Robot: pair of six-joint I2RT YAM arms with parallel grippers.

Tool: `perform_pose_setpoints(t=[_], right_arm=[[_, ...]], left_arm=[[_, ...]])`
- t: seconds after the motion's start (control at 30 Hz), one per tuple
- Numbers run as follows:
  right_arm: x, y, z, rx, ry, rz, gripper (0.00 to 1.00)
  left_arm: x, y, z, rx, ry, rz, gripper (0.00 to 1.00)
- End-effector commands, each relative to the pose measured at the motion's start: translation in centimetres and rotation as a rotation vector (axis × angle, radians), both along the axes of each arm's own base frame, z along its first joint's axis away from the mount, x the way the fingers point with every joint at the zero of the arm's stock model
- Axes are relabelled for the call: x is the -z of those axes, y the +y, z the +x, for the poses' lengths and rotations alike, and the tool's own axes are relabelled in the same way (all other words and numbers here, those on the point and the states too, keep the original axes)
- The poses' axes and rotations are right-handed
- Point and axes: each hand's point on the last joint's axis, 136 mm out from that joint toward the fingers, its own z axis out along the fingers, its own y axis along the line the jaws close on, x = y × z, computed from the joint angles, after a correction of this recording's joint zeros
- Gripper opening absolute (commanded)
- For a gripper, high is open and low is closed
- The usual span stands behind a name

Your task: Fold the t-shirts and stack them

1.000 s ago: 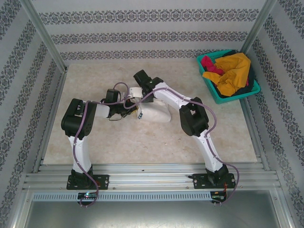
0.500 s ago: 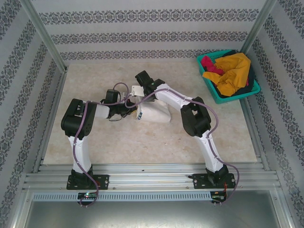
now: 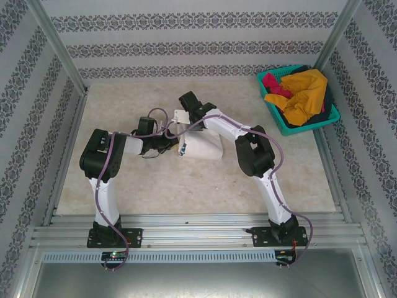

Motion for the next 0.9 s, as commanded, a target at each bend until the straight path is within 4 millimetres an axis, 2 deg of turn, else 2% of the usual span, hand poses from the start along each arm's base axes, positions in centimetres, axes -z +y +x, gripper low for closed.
perform_pose_setpoints(t=[0.0,0.13,0.33,0.47,0.6,0.73,0.87], right_arm=[[0.4,0.5,-0.4,0.0,0.032,0.038,0.0],[-0.1,0.6,-1.6,-0.018,0.02,0.068,0.0],[-3.8,0.4,-2.4,-0.015,-0.046,0.135,0.0],[-4.9,0.5,-3.0,-0.025,-0.059,0.153,0.0],[-4.7,0.9,-4.0,-0.038,-0.026,0.172,0.0],[-3.4,1.0,-5.2,-0.053,0.023,0.161,0.0],[-2.0,0.3,-5.3,-0.029,0.045,0.135,0.0]], left_arm=[[9.2,2.8,-5.8,-0.043,0.306,0.172,0.0],[9.2,2.9,-5.7,-0.049,0.308,0.171,0.0],[9.2,2.8,-5.5,-0.047,0.309,0.171,0.0],[9.2,2.8,-5.4,-0.049,0.308,0.171,0.0],[9.1,2.8,-5.4,-0.052,0.307,0.169,0.0],[9.2,2.8,-5.5,-0.051,0.309,0.17,0.0],[9.2,2.8,-5.5,-0.049,0.306,0.168,0.0]])
